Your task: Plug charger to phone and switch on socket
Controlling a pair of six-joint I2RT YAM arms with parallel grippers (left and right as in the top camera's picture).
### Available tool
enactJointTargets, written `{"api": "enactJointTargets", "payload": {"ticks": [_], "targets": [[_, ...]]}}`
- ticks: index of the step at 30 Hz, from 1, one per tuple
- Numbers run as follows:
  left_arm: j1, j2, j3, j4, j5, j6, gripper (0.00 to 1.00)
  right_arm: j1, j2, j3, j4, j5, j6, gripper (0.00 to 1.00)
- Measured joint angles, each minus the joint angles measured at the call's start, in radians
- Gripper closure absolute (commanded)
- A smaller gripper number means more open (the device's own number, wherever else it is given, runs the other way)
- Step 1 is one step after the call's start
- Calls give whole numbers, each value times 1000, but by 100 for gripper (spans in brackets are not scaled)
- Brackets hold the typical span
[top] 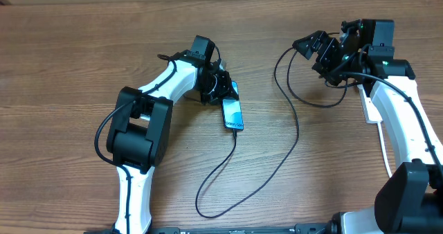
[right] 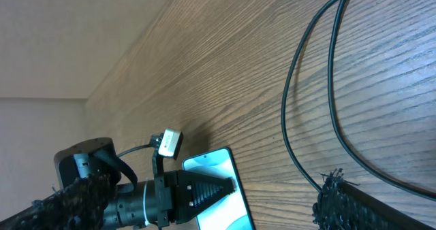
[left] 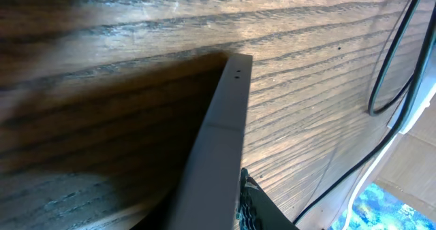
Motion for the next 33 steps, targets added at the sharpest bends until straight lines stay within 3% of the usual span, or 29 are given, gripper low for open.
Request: {"api": "enactJointTargets", "payload": {"ticks": [9, 15, 33], "targets": [[0, 0, 0, -3, 2, 0, 74, 0, 0, 0, 0, 0, 0, 0], [0, 0, 0, -3, 13, 0, 66, 0, 0, 0, 0, 0, 0, 0], [0, 0, 4, -8, 30, 0, 59, 0, 0, 0, 0, 0, 0, 0]]}}
